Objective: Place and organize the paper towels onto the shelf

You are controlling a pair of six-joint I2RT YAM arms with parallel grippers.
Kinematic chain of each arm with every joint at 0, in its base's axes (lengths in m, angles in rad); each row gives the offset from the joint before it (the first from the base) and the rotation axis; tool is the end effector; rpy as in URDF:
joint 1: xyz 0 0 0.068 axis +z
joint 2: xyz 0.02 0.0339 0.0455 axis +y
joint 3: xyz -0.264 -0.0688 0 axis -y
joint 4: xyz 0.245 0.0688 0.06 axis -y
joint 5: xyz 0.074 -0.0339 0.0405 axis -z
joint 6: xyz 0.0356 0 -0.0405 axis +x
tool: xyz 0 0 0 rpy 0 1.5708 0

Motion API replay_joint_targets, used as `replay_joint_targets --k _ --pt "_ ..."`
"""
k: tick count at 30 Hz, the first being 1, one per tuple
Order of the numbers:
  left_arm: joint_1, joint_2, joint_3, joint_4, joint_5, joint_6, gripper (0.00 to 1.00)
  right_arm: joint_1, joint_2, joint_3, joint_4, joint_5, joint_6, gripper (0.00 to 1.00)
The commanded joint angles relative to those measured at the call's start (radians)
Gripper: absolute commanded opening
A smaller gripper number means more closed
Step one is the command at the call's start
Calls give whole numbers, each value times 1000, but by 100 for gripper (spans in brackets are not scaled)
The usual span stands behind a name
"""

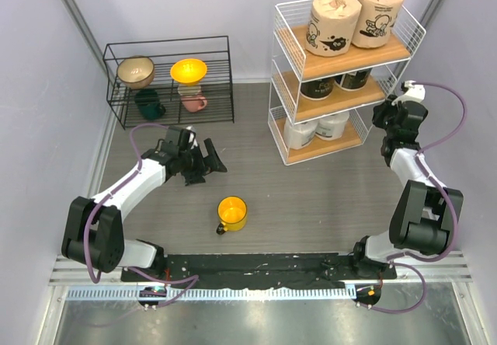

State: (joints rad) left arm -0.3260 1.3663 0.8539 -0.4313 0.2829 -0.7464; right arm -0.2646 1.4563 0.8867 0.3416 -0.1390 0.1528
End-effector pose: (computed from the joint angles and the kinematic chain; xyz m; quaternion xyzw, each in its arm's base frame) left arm 0.2553 -0.0968 0.2166 -0.1540 0.9301 -0.2713 0.1940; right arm 0.3246 -0.0828 0.2695 0.1196 0.7731 0.0196 0.6226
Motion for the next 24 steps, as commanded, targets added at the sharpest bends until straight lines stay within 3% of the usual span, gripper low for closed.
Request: replay_joint_targets --k 1,12,18,19,24 --pt "-2 -21 22 -14 -1 25 94 10 -71 -51 20 -125 117 8" --pt "-13 -98 106 32 -97 65 94 11 -168 -101 -32 -177 157 5" --pt "-198 -78 230 88 -276 168 92 11 -189 -100 -49 -188 194 4" --pt "-224 -78 234 97 -363 176 91 11 -192 -100 -53 -192 208 4" --pt "-433 -59 188 250 -531 248 91 19 -215 -103 -87 -201 235 3"
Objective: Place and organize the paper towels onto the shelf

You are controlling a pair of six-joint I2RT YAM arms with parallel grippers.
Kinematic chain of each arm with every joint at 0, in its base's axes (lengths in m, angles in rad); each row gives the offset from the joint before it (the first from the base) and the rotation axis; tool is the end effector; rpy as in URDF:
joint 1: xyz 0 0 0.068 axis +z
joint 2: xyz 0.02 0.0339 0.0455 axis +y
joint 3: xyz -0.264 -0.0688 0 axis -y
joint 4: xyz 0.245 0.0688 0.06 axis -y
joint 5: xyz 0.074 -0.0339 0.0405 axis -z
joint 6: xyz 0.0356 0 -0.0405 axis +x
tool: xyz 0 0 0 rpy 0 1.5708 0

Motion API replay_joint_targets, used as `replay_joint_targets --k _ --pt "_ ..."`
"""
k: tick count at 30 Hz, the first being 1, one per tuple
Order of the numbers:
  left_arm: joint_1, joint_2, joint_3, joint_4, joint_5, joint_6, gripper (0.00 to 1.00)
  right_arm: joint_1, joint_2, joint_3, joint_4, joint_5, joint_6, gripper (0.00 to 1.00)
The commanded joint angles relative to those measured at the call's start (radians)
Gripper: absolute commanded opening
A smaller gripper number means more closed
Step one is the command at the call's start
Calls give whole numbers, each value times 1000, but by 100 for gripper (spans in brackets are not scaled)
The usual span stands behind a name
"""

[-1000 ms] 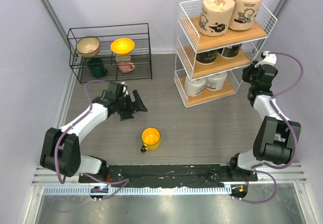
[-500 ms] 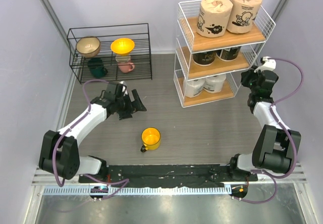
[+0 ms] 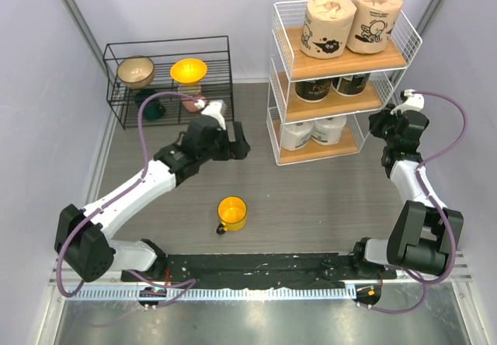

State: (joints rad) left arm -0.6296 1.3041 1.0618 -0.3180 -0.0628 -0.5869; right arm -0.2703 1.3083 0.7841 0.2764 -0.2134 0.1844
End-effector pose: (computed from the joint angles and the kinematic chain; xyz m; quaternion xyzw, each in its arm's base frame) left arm 0.2401 -0.1722 0.3094 0.0035 0.8747 -0.2539 0.4127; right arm 0.2903 -0.0726 0.2711 0.1131 0.7791 0.0577 0.6138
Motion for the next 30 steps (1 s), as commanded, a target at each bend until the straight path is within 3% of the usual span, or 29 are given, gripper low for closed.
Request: replay_joint_targets --k 1,11,21,30 --pt "-159 12 -23 151 -210 97 92 25 -78 -3 -29 -130 204 3" --pt "-381 243 65 309 -543 228 93 31 -141 -22 -88 -152 233 2" --pt "-406 418 208 379 -707 329 89 31 -164 -19 -115 -162 231 3" --pt "-406 507 219 483 -796 357 72 31 -164 -22 -128 -170 217 2"
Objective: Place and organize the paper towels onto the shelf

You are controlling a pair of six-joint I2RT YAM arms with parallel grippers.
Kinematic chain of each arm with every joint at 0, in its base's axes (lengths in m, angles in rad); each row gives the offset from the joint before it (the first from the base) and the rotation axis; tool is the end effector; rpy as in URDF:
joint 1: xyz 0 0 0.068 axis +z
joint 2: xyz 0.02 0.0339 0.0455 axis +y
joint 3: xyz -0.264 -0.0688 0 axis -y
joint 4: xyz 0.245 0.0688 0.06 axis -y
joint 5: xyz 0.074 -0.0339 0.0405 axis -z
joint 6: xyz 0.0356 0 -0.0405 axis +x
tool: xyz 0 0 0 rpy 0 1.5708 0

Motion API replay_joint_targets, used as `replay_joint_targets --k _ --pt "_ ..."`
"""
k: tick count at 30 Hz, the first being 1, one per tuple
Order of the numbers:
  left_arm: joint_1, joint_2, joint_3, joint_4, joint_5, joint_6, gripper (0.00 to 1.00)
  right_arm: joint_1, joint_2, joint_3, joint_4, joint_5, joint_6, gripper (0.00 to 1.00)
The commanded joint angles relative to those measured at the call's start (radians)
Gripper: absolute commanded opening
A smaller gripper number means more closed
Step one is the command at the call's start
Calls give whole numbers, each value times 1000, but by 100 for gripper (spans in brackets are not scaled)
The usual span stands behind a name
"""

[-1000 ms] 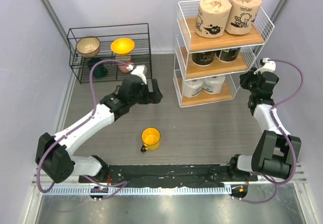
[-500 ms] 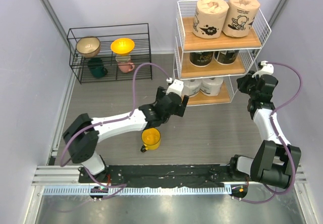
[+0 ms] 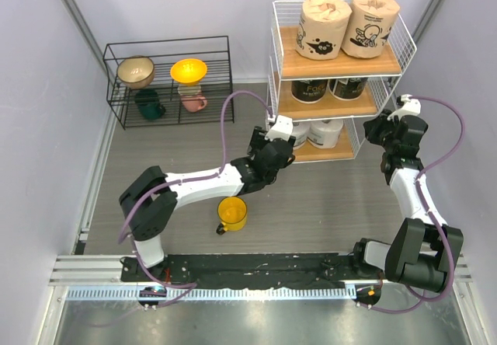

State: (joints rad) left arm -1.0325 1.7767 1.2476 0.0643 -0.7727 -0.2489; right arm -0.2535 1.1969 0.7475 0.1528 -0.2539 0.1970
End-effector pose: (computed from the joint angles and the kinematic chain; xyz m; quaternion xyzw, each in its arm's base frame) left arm 0.2288 -0.3347 0.2555 0.1181 0.8041 -0.0338 0.5817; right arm 0.2675 -0.0601 0.2752 0.1047 0.7940 0.0851 0.5927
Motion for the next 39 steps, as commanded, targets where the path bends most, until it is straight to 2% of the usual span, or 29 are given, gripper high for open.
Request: replay_joint_targets --k 1,4,7,10,18,19,20,32,39 --pt "-3 52 36 109 -97 22 72 14 -54 13 -4 -130 206 2" --pt "-3 82 49 143 -112 36 69 14 -59 4 -2 -133 208 3" --pt "-3 99 73 150 -120 54 62 13 -62 0 -7 -133 205 2" --pt "-3 107 82 147 -134 63 38 14 -66 -2 -16 -137 200 2" --pt "-3 69 55 129 -160 63 10 20 -69 4 -33 -163 213 1" --pt "-4 63 50 123 -161 57 3 31 -68 6 -35 -166 211 1" --pt "-3 55 35 118 -166 54 0 37 -68 9 -44 -168 209 1" --pt "-5 -109 -134 83 -220 -16 0 200 -77 24 -119 -87 182 1" --pt "-6 -198 -207 11 -241 -78 0 253 -193 -8 -194 -35 202 1"
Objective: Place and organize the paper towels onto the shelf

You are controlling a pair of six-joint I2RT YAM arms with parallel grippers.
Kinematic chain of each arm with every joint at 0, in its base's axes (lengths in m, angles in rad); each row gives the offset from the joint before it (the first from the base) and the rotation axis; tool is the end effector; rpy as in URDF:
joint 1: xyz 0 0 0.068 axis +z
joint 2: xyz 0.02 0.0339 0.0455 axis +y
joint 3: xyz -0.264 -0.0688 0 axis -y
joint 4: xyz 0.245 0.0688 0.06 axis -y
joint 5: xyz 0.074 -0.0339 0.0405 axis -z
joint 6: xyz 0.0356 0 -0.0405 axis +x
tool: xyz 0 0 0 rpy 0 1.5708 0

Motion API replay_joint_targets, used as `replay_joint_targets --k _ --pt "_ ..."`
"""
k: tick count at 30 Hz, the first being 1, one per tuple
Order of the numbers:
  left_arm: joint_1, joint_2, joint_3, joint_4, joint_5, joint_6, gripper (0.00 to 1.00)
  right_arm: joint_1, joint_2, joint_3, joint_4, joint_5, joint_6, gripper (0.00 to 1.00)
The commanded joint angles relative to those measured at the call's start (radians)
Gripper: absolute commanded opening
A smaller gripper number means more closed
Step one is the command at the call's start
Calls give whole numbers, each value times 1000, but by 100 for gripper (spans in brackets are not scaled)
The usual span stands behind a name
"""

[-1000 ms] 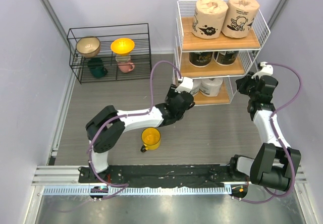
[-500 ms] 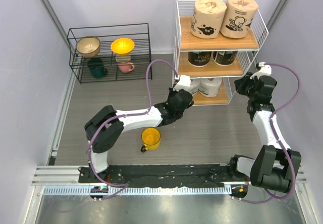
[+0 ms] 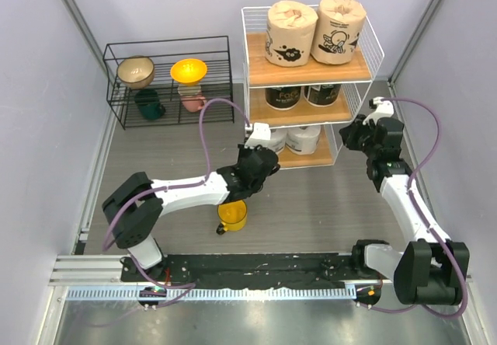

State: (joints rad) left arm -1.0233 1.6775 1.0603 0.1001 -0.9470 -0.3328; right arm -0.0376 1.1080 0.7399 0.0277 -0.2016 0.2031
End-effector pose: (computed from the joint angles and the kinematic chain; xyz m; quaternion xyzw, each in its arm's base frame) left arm 0.2147 -0.2966 0.2363 0.0446 0.8015 0.0263 0.5958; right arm 0.2550 -0.0025 0.2812 0.0399 0.8136 0.1294 0.5654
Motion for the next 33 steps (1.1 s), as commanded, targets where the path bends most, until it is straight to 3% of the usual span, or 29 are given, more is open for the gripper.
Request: replay_joint_targets --k 1,13,22,27,33 --pt "-15 -110 -26 -34 -68 0 0 38 -126 -5 -80 -84 199 1" --pt "-35 -269 -98 -201 -90 -138 0 113 -364 -82 -233 -47 251 1" --pt "-72 -283 -100 -280 -104 -170 1 113 -366 -112 -239 -36 257 1" --pt "-81 -277 -102 -315 -102 -207 21 114 -370 -114 -255 -7 249 9" --pt "-87 -266 -105 -330 -95 -219 48 113 -370 -112 -275 5 242 26"
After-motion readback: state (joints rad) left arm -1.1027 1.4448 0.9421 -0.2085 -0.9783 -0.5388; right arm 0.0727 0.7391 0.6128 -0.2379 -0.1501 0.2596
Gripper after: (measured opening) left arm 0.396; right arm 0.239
